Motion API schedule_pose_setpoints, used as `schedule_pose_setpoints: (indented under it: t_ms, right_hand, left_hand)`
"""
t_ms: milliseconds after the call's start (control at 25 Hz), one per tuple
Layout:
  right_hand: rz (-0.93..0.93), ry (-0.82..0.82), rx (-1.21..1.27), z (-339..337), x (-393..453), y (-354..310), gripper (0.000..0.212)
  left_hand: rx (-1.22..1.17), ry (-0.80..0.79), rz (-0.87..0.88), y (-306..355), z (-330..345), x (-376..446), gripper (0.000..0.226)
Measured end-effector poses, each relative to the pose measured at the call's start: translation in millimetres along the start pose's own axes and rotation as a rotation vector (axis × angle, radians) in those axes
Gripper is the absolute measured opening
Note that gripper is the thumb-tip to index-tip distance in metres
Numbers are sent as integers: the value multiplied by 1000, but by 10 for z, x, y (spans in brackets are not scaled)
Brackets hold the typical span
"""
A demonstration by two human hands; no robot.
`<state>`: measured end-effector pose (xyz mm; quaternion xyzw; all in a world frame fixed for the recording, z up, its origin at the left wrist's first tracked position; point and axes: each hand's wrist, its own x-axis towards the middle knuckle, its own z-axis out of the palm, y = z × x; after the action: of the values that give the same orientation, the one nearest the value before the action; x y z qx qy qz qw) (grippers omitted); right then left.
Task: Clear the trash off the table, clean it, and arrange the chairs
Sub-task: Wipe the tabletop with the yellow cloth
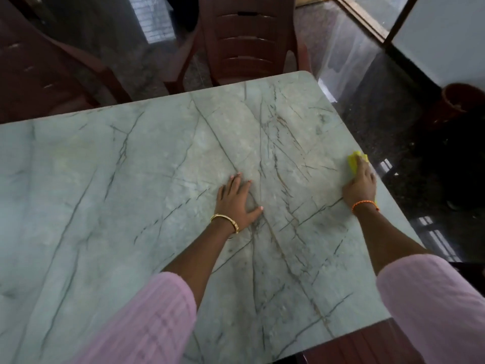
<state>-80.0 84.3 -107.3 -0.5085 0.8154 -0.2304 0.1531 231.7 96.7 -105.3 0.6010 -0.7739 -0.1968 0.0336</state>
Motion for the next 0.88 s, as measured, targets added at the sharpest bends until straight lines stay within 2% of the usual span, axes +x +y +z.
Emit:
schedule_pose_setpoints:
  t_ms: [80, 200, 320, 680, 880]
  right_hand:
    - [5, -16, 59, 66, -158, -181, 84]
    - [-157, -86, 34, 290, -464, -535, 75]
    - [-260, -161, 25, 581, -824, -1020, 68]
    - [-315, -265, 114, 1340, -1965, -2362, 66]
    - [-356, -295, 124, 1882, -2764, -3158, 66]
  left_hand:
    - [-27, 48, 3, -105, -52, -194, 70]
    - [-35, 144, -40, -326, -136, -560, 59]
    - [49, 171, -107, -676, -259, -988, 60]
    - [81, 200, -469, -1912, -662, -2128, 68]
    - [107, 241, -578, -2501, -804, -2794, 62]
